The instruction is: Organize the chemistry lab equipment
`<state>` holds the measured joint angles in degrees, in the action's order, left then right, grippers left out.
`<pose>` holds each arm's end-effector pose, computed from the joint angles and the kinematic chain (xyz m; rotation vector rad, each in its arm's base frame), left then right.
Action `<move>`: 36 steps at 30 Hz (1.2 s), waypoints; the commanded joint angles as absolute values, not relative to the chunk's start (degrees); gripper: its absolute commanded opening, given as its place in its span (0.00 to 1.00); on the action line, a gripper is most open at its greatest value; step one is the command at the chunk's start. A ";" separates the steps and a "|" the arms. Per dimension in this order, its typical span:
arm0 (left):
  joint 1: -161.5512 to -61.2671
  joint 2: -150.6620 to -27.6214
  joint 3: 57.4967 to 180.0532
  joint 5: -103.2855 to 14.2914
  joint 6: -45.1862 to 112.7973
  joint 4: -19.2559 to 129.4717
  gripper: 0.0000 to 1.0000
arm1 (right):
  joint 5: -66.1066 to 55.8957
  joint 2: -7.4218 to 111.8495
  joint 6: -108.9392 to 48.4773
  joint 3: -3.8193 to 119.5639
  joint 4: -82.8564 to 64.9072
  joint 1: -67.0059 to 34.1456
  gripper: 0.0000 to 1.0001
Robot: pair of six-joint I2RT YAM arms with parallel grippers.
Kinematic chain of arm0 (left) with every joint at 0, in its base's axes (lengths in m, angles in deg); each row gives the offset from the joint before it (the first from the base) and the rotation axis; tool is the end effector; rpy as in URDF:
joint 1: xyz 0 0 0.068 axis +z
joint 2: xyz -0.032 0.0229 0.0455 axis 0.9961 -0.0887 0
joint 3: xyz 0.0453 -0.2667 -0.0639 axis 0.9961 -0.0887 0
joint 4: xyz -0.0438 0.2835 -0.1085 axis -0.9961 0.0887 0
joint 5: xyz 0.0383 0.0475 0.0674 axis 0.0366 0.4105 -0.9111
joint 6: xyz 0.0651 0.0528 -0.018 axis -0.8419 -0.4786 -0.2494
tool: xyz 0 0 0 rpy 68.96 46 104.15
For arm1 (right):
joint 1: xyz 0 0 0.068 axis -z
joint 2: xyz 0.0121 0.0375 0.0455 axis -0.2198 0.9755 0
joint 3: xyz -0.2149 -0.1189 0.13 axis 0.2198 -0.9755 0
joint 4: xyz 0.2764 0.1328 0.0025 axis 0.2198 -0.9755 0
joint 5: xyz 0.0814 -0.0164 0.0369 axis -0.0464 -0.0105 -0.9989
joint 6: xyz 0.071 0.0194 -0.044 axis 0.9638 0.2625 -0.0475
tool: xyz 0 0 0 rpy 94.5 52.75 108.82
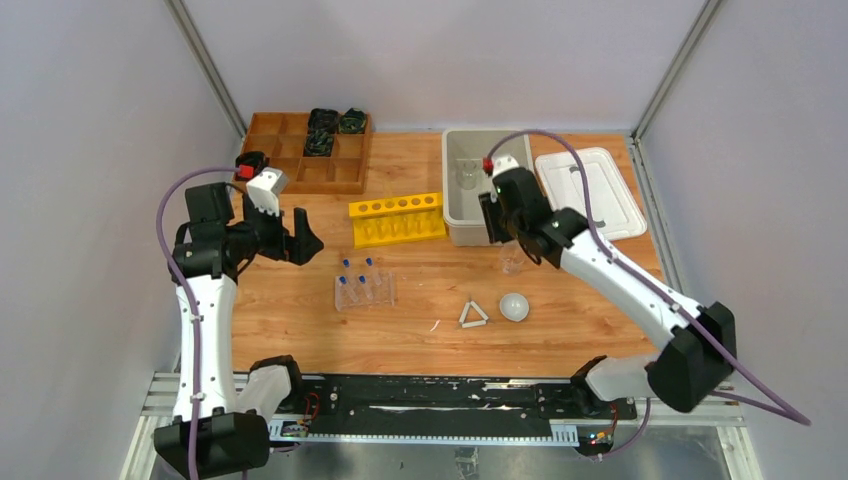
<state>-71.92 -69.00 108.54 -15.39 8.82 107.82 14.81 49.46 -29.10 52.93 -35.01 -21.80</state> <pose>0.2510 0.0108 0.3355 0.3208 2.1759 -0.5055 0.3271 0.2054 0.3145 -0.3759 2.1269 0.1966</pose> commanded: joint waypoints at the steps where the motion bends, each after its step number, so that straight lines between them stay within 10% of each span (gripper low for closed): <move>1: -72.01 -66.48 110.30 -14.53 9.23 107.19 1.00 | 15.47 40.28 -24.94 40.88 -31.56 -24.83 0.42; 36: -72.06 -66.58 112.63 -14.77 9.20 109.59 1.00 | 26.70 49.76 -33.57 20.24 -6.42 -25.18 0.30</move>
<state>-71.92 -66.51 110.92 -15.02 9.34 109.66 23.79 50.22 -33.87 22.60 -11.03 -24.56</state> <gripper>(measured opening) 0.997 0.338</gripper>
